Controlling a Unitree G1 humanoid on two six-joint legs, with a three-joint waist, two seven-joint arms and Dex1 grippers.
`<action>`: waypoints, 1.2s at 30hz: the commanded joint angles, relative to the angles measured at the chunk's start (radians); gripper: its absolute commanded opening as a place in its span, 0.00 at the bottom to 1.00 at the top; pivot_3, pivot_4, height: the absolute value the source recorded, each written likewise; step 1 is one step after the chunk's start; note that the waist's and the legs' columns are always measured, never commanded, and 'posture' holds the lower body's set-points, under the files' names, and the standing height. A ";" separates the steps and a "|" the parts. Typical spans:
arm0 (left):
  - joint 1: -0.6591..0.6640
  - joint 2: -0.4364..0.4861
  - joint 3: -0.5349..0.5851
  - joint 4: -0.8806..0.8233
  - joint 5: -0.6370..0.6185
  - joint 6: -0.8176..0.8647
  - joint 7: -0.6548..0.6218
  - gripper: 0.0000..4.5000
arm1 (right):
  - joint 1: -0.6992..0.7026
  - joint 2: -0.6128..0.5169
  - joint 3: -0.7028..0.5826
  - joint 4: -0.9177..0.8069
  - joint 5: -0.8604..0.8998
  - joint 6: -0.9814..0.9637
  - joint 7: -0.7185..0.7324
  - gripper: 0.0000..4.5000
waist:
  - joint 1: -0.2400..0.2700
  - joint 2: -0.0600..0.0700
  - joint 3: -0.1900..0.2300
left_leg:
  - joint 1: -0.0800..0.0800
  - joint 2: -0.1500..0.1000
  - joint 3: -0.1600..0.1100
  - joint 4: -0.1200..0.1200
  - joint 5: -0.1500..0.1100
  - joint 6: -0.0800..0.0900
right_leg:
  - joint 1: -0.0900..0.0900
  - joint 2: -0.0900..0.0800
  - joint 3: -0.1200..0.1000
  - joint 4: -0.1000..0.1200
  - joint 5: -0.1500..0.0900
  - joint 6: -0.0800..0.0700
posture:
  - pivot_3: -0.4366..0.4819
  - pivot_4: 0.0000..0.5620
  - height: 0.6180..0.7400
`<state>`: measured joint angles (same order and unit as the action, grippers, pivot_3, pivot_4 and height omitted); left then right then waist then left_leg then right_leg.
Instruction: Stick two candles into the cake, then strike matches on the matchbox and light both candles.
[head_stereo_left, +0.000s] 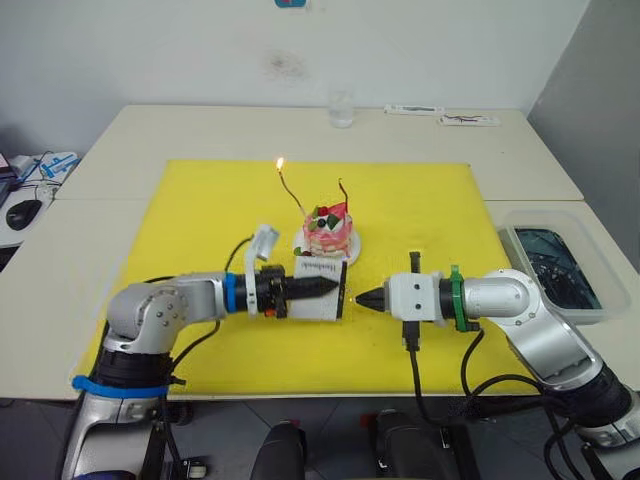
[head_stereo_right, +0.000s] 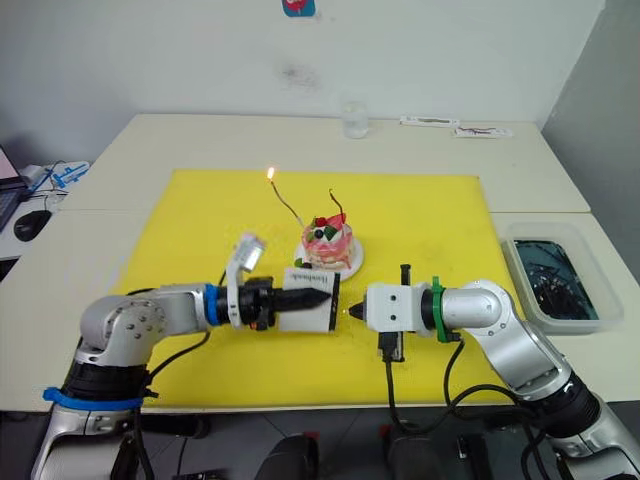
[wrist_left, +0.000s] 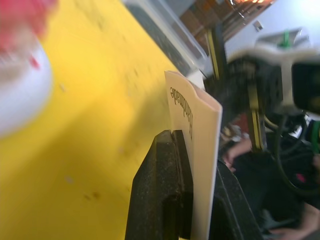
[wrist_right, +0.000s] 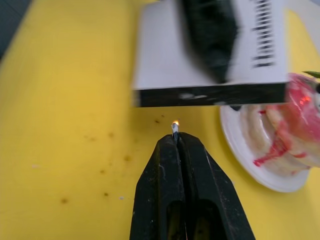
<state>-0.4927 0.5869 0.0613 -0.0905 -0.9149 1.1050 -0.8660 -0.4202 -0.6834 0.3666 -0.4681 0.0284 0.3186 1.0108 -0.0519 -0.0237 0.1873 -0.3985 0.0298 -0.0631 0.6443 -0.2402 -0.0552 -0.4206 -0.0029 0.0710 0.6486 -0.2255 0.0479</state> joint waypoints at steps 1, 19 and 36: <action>0.009 0.025 0.032 0.000 0.005 -0.013 -0.018 0.00 | -0.005 -0.027 -0.074 -0.052 0.038 -0.001 0.010 0.01 | -0.001 0.000 0.000 | 0.000 0.000 0.000 0.000 0.000 0.000 | 0.000 0.000 0.000 0.000 0.000 0.000 | 0.48 0.27 1.00; 0.199 0.042 0.042 -0.161 -0.023 0.026 0.028 0.00 | -0.159 0.052 -0.161 0.005 0.051 0.141 -0.136 0.01 | -0.002 0.000 0.000 | 0.000 0.000 0.000 0.001 0.000 0.000 | 0.000 0.000 0.000 0.001 -0.001 -0.002 | 0.48 0.27 1.00; 0.183 -0.006 0.022 -0.162 -0.022 0.018 0.052 0.00 | -0.419 0.173 -0.115 0.254 -0.022 0.061 -0.203 0.01 | -0.002 0.000 0.000 | 0.000 0.000 0.000 -0.001 0.000 0.000 | -0.001 0.000 0.000 0.001 0.001 0.001 | 0.48 0.27 1.00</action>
<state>-0.2969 0.5852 0.0799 -0.2254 -0.9222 1.1298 -0.8159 -0.8039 -0.5189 0.2582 -0.2083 0.0164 0.4088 0.8232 -0.0543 -0.0236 0.1874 -0.3985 0.0301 -0.0632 0.6434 -0.2402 -0.0551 -0.4212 -0.0030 0.0706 0.6495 -0.2248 0.0487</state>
